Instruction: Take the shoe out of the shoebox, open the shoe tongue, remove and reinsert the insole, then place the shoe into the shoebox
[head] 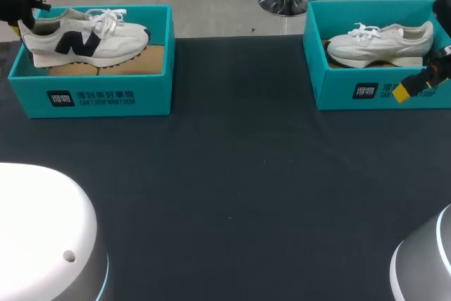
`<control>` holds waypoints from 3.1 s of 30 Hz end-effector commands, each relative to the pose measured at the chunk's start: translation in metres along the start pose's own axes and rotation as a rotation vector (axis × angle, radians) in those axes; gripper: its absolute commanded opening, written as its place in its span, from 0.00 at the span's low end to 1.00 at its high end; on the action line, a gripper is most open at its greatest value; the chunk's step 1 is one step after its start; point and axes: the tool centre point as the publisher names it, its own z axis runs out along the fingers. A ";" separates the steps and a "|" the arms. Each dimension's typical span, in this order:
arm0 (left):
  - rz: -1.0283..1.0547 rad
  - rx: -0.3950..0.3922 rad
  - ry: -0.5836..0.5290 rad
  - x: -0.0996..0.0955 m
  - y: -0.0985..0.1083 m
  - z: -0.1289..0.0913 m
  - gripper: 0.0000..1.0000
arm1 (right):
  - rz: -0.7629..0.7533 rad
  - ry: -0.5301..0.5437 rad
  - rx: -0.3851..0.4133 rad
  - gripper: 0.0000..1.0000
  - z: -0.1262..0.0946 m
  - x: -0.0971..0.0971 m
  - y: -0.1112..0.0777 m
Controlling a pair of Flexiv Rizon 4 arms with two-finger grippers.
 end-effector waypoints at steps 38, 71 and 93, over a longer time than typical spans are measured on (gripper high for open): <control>0.089 -0.006 0.071 -0.026 -0.011 0.053 0.00 | 0.001 0.001 0.006 1.00 0.001 -0.001 0.003; 0.065 0.053 -0.025 -0.031 -0.028 0.016 1.00 | 0.001 0.001 0.006 1.00 0.001 -0.001 0.003; 0.072 0.027 -0.092 -0.055 -0.060 -0.070 1.00 | 0.001 0.001 0.006 1.00 0.001 -0.001 0.003</control>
